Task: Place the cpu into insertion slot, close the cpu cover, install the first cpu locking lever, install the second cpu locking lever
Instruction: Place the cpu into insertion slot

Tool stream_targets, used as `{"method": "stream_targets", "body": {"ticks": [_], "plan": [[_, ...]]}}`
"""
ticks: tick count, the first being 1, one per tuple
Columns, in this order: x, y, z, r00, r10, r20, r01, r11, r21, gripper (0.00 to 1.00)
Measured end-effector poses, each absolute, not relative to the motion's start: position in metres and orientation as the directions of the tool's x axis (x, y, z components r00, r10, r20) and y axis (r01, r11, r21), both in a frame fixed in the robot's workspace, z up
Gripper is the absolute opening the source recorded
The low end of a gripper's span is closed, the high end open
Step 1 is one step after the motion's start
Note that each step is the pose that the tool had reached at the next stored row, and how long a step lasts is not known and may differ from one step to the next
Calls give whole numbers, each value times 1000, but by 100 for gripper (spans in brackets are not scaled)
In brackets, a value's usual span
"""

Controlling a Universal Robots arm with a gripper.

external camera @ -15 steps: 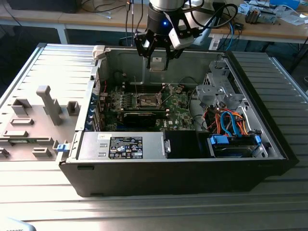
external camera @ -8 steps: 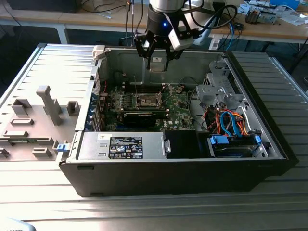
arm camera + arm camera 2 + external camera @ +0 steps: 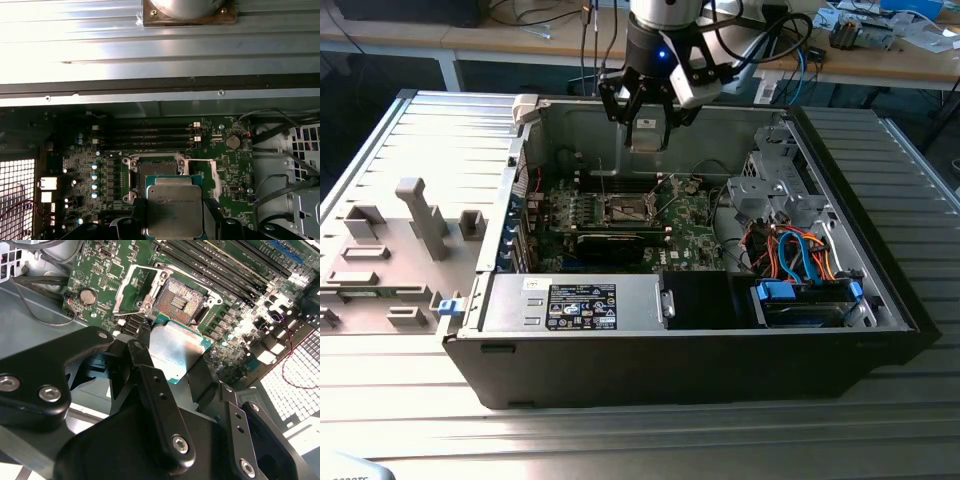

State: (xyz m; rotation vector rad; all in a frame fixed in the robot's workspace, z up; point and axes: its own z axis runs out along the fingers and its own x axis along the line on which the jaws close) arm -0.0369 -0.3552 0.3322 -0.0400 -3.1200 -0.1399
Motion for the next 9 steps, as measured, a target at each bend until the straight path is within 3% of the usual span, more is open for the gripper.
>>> {"method": "stream_targets", "body": {"ticks": [9], "plan": [[-37, -356, 330, -1000, 25, 19, 26, 996, 89, 54]]}}
